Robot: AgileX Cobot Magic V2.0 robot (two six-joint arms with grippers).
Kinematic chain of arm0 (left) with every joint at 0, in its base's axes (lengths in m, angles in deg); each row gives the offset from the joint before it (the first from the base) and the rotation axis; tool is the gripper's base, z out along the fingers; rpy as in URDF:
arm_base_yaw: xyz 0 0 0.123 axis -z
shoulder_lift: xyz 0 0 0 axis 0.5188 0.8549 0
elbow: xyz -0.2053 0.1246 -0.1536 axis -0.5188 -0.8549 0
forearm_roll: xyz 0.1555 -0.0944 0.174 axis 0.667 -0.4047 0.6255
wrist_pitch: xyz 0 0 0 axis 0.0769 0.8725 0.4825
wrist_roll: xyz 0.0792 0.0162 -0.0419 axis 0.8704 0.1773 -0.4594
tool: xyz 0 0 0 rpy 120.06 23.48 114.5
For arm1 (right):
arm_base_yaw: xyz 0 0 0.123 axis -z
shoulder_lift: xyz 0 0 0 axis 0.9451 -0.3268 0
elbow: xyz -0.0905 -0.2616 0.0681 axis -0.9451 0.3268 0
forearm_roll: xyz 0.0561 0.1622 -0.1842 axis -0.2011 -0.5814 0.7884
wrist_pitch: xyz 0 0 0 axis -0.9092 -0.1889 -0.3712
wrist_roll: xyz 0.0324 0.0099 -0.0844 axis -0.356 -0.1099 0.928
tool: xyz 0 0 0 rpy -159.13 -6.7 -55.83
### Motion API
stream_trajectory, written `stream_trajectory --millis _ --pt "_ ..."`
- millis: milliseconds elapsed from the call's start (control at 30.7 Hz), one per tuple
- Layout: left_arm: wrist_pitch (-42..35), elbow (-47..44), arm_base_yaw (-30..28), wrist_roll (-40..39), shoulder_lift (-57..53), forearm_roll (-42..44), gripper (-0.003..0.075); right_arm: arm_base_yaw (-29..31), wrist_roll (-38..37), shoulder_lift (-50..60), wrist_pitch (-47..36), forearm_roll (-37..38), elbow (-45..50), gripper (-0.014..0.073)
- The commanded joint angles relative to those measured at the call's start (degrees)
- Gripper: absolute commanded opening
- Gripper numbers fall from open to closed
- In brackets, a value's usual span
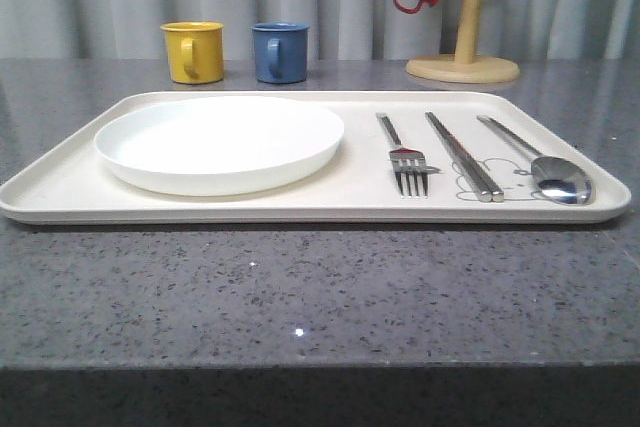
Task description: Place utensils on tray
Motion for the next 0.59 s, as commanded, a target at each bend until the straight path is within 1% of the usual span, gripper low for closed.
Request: stream_trajectory --millis 0,98,553 --pt "-5.00 -0.09 0.03 -0.58 -1.21 -0.35 -0.0018 1.16 0.73 1.08 -3.72 -0.91 0.31 -0.0067" --pt "-5.00 -0.09 0.03 -0.58 -1.21 -0.35 -0.0018 1.16 0.73 1.08 -2.41 -0.59 0.31 -0.0067" --pt "-5.00 -0.09 0.03 -0.58 -1.21 -0.35 -0.0018 1.16 0.73 1.08 -2.27 -0.59 0.31 -0.0067"
